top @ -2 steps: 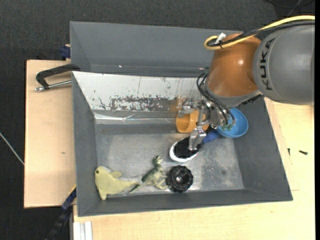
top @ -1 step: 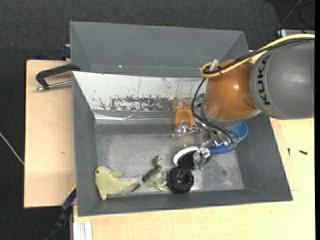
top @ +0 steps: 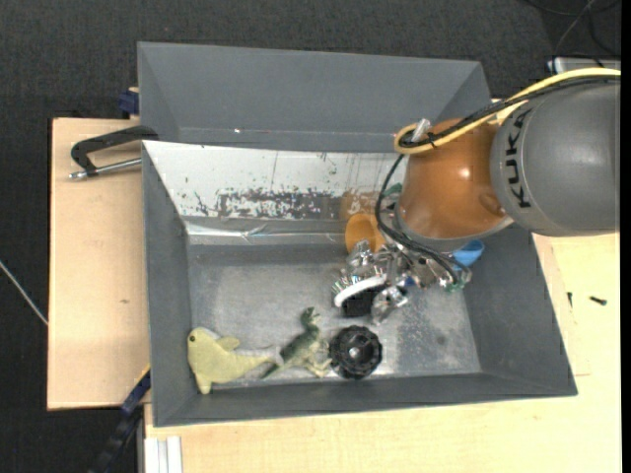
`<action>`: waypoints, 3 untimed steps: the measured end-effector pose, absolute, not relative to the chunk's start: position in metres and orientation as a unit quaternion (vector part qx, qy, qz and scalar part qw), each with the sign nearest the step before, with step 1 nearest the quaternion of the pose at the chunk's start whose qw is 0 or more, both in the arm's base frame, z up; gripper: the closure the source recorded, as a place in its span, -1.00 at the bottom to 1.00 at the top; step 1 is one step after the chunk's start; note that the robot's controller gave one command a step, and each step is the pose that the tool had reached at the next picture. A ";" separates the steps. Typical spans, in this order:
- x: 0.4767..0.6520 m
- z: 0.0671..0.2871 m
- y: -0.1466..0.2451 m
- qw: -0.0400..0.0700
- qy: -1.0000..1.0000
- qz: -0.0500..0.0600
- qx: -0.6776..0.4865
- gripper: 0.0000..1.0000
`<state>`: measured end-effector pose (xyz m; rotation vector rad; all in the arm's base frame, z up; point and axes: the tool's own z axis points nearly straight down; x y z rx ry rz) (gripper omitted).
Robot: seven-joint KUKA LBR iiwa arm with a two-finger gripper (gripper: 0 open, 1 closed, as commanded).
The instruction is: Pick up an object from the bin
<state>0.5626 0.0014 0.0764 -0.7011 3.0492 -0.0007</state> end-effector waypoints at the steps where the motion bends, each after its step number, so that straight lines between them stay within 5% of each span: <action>1: 0.560 0.179 -0.008 0.006 0.973 -0.001 -0.233 1.00; 2: 0.579 0.117 -0.013 -0.003 0.982 0.003 -0.187 1.00; 3: 0.579 0.221 -0.001 0.007 0.982 0.000 -0.189 1.00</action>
Offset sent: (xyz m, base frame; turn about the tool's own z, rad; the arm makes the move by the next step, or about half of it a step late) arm -0.0050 -0.0104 0.0977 -0.0193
